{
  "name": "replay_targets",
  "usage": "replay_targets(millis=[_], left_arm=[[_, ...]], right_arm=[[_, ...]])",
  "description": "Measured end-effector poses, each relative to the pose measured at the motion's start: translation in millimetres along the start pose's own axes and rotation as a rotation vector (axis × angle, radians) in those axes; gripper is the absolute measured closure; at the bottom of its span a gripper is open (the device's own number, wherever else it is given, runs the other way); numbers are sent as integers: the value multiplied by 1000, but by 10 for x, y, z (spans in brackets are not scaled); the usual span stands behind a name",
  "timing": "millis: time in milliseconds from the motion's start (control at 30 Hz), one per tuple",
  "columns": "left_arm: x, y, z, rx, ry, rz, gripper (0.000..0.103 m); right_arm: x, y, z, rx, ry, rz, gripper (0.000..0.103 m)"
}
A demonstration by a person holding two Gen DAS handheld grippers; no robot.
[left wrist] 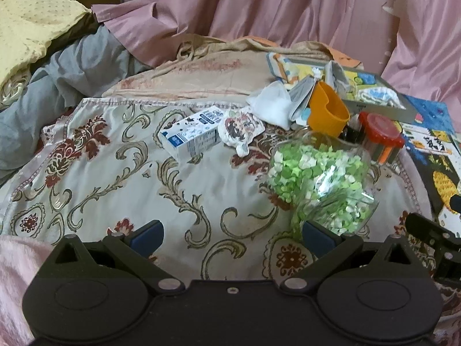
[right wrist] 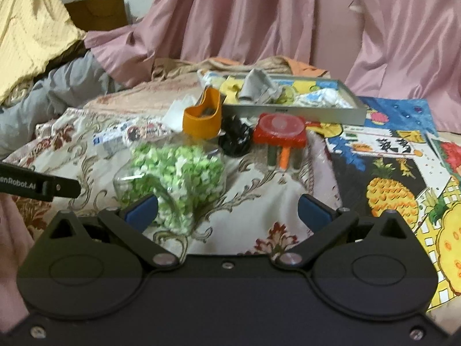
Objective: Organize soft objects
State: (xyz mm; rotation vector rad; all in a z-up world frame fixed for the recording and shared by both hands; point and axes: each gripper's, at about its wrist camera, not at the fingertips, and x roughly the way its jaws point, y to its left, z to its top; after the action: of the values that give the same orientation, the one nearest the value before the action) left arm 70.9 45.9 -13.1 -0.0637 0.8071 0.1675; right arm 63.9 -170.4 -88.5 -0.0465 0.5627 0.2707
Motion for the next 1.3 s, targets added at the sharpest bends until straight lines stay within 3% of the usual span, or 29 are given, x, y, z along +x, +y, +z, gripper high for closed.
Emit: replay_targets(millis=[333, 600, 967, 1300], left_arm=[[79, -10, 2, 5, 55, 24, 1], [130, -1, 17, 4, 87, 36, 1], [156, 69, 69, -51, 83, 39, 1], [215, 196, 148, -140, 59, 45, 1]], right_arm=[[235, 99, -78, -12, 114, 79, 1], [276, 136, -96, -9, 131, 125, 1], [295, 166, 0, 1, 68, 216, 1], [387, 234, 89, -15, 21, 239, 1]])
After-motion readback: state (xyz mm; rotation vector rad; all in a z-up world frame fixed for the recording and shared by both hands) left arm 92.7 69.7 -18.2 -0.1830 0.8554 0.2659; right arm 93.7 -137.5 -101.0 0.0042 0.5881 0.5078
